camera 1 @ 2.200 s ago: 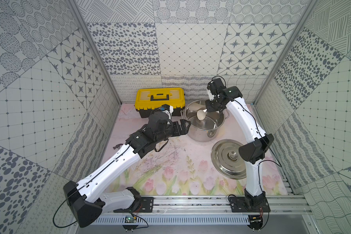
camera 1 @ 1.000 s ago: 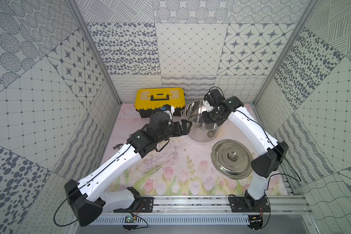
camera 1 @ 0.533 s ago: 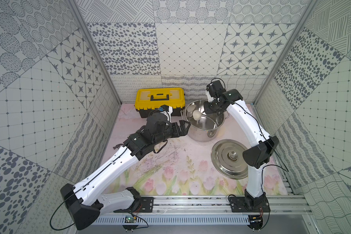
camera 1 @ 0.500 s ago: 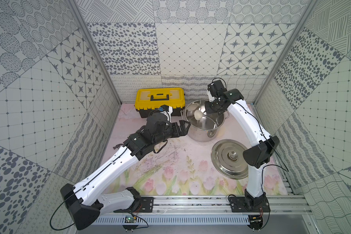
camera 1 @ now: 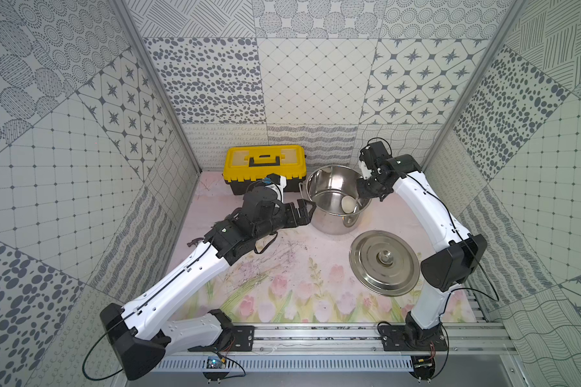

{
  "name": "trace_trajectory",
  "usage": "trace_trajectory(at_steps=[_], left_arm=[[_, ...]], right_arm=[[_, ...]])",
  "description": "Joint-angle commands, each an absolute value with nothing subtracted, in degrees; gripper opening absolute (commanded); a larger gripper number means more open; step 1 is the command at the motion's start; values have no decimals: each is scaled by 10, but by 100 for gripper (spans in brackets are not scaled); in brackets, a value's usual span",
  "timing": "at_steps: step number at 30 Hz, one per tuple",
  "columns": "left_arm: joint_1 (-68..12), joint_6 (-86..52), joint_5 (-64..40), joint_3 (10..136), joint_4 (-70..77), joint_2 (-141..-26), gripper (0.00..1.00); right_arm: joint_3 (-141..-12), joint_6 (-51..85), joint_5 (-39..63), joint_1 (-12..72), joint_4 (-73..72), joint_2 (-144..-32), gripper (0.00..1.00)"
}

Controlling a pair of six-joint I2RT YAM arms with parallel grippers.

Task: Stir the soup with a spoon
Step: Stir the soup in the pan with a stick.

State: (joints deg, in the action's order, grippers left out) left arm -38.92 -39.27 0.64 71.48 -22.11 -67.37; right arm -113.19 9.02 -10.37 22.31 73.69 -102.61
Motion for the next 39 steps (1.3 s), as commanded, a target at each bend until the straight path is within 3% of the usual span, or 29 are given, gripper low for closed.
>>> trace_trajectory(at_steps=[1, 10, 19, 31, 39], left_arm=[[-389, -385, 1, 716, -213, -674, 100], [-389, -390, -2, 717, -209, -679, 100], [-388, -392, 2, 716, -211, -678, 100], [-388, -394, 11, 713, -219, -668, 100], [-389, -396, 12, 707, -219, -663, 100]], right_arm=[[-1107, 94, -86, 230, 717, -985, 0], [-1082, 141, -57, 272, 700, -964, 0], [-1169, 156, -54, 302, 696, -1036, 0], [-1324, 127, -83, 278, 724, -1149, 0], [-1313, 116, -80, 231, 727, -1136, 0]])
